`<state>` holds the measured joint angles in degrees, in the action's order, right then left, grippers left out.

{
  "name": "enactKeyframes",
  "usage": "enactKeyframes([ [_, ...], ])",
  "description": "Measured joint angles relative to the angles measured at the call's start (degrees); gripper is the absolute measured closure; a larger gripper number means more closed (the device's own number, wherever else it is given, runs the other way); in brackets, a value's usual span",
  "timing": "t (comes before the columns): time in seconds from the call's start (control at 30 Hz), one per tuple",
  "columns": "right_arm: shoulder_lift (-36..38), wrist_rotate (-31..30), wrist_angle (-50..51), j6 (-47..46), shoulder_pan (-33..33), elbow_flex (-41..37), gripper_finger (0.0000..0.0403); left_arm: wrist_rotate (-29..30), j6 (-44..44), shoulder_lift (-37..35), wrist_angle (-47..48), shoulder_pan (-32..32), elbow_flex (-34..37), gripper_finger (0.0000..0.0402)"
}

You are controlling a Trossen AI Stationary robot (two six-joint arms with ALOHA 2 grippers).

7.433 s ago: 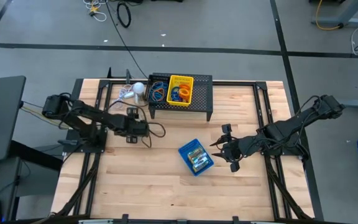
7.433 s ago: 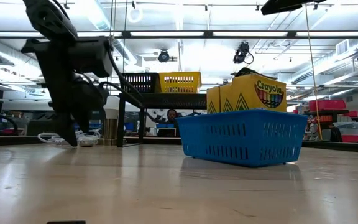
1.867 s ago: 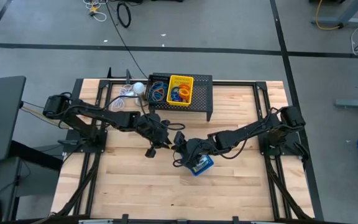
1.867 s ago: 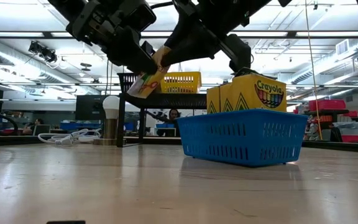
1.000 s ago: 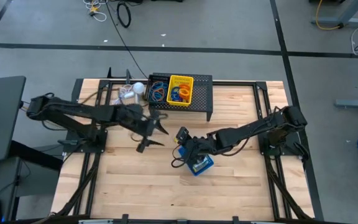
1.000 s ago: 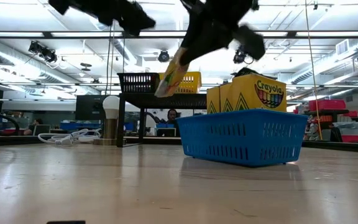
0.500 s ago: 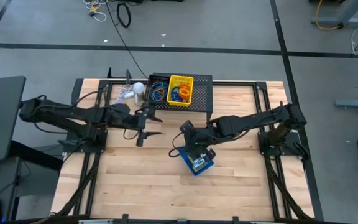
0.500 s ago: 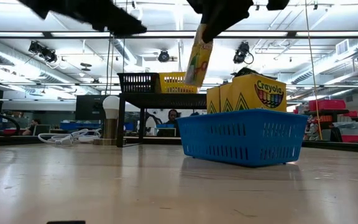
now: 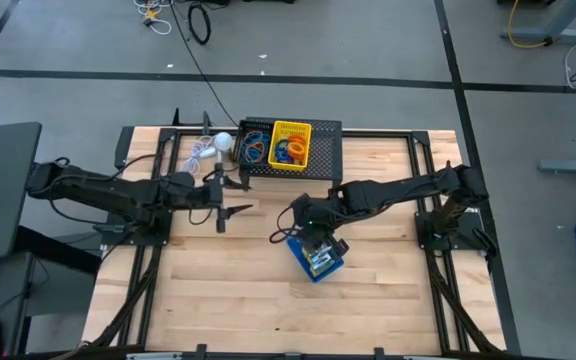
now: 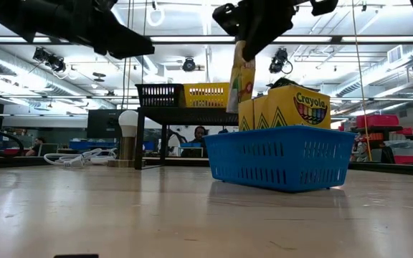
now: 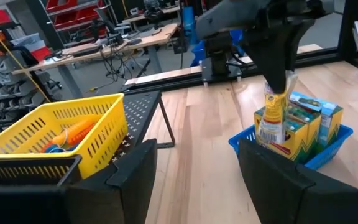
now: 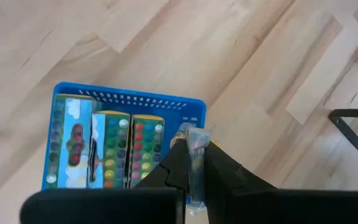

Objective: Pick & Place Office Desk Supplies
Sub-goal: Put the small yellow crayon box into the blue basket

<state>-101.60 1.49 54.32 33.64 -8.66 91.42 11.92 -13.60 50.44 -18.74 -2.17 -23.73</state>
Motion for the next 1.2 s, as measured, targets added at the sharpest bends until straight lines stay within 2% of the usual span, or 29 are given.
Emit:
enactKeyframes([
  [0.43, -5.32, 7.47, 0.47, -0.77, 2.19, -0.02, 0.0378, 0.11, -0.5, -0.42, 0.22, 0.0, 0.04, 0.0173],
  [0.87, -10.2, 7.91, -2.35, 2.2, 2.53, 0.0, 0.0379, 0.31, -1.02, -0.42, 1.06, 0.02, 0.04, 0.0175],
  [1.0, -10.97, 4.98, -3.66, 2.97, 2.51, 0.0, 0.0378, 0.33, -1.02, -0.42, 1.22, 0.02, 0.04, 0.0175],
  [1.2, -10.93, 1.08, -5.29, 3.11, 1.74, 0.0, 0.0304, 0.31, -1.02, -0.42, 1.71, 0.01, 0.04, 0.0175],
])
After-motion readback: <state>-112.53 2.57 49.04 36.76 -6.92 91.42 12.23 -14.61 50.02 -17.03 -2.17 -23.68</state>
